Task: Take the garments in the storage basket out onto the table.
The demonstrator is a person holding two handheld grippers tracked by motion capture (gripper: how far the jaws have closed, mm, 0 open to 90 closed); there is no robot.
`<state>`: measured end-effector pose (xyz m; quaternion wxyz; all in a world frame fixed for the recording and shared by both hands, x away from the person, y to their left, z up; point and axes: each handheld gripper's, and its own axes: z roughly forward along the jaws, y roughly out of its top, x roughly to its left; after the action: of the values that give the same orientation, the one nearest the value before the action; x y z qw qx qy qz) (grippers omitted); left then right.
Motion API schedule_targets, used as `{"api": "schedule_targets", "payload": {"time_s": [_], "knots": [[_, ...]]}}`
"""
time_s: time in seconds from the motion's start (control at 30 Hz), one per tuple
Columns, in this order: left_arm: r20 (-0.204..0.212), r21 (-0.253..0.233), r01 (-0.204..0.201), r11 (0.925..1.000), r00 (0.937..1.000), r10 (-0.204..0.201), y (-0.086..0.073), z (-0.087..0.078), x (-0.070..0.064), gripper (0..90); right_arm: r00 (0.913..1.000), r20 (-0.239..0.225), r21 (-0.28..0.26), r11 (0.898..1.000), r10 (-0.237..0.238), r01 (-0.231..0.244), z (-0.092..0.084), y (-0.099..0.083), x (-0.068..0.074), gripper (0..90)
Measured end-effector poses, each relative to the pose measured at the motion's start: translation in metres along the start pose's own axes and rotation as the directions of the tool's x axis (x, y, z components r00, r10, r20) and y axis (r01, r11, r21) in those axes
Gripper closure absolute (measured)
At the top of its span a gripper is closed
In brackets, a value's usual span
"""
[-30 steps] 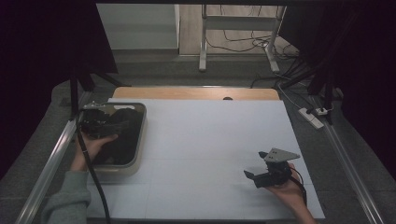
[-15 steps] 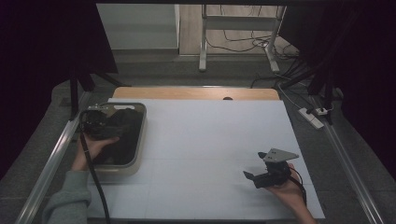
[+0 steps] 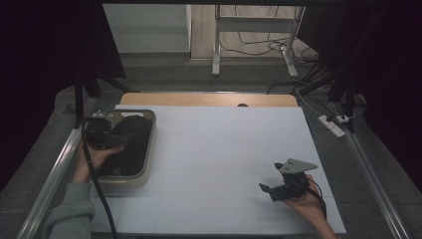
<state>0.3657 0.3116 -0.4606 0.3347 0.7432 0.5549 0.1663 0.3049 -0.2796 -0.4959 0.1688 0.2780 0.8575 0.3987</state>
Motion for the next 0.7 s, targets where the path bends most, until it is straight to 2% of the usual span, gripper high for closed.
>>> {"api": "schedule_targets", "payload": {"time_s": [0.1, 0.17, 0.27, 0.37, 0.5, 0.7], "knots": [[0.038, 0.035, 0.022, 0.9992, 0.999, -0.023, -0.002, 0.007, 0.003, 0.0, 1.0, -0.002, -0.001, 1.0, 0.003, -0.003, 0.0, 0.0, 0.0, 5.9], [0.053, 0.049, 0.017, 0.9986, 0.9984, -0.02, -0.003, 0.01, 0.003, 0.0, 1.0, -0.003, 0.001, 1.0, 0.002, -0.002, 0.001, 0.0, 0.0, 5.9], [0.04, 0.069, -0.004, 0.9976, 0.9992, 0.001, -0.003, 0.012, -0.001, 0.0, 1.0, -0.002, 0.002, 1.0, 0.001, -0.001, 0.001, 0.0, 0.0, 5.9], [0.046, 0.1, -0.032, 0.9945, 0.9986, 0.027, -0.004, 0.019, -0.007, 0.0, 1.0, -0.003, 0.006, 1.0, 0.001, -0.001, 0.002, 0.0, 0.001, 5.9], [0.03, 0.142, -0.073, 0.9872, 0.9972, 0.069, -0.003, 0.025, -0.014, 0.0, 1.0, -0.003, 0.012, 1.0, -0.002, 0.002, 0.002, 0.0, 0.001, 5.9], [0.01, 0.185, -0.11, 0.9766, 0.9939, 0.11, -0.004, 0.035, -0.022, 0.0, 1.0, -0.005, 0.019, 1.0, -0.001, 0.002, 0.002, 0.0, 0.001, 5.9]]}}
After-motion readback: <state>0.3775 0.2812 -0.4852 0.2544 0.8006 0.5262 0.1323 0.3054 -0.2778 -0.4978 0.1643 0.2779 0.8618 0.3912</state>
